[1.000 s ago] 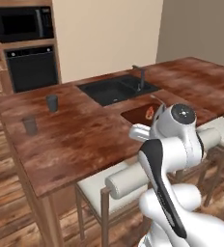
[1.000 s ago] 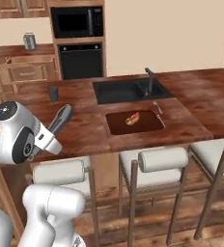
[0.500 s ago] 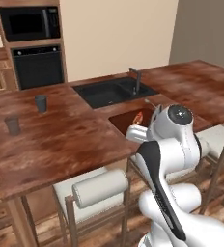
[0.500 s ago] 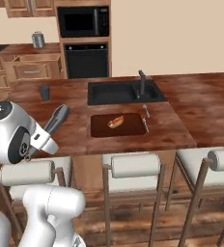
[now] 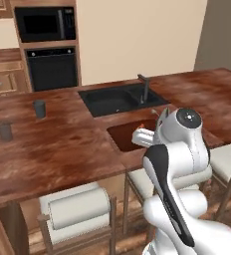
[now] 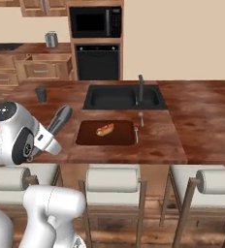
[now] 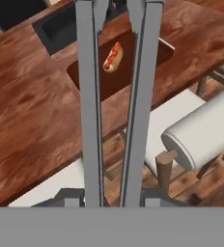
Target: Take the tongs from the drawer on the right and place them on the dining counter next to the tray containing the hot dog.
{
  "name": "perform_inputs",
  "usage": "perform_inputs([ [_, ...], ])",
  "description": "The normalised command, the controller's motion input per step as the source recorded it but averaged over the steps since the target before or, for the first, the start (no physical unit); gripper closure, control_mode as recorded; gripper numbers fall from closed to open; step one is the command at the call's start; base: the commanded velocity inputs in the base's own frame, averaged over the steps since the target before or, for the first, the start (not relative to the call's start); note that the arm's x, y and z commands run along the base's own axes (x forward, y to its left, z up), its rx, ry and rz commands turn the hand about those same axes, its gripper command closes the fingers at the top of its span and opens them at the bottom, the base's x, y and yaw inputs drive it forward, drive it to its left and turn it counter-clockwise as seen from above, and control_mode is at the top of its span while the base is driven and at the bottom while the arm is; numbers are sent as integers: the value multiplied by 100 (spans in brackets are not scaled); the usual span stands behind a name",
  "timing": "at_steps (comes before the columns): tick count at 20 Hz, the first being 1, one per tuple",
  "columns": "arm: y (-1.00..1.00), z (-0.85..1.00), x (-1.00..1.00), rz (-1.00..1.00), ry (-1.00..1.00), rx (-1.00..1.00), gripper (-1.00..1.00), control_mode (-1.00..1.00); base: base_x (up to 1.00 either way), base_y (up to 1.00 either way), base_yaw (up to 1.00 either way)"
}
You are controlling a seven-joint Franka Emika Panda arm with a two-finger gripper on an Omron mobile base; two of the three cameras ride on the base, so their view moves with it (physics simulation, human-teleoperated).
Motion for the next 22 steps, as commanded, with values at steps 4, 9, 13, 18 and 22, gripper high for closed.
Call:
perform_inputs([
  [4, 0, 0, 0, 0, 0, 0, 100, 100, 28, 0, 37],
  [9, 0, 0, 0, 0, 0, 0, 100, 100, 12, -1, 41],
  [13, 0, 0, 33, 10, 0, 0, 100, -100, 12, 0, 14],
  [18, 2, 0, 100, 14, 26, 0, 100, -100, 0, 0, 0],
  [22, 0, -6, 99, 19, 25, 0, 100, -100, 0, 0, 0],
])
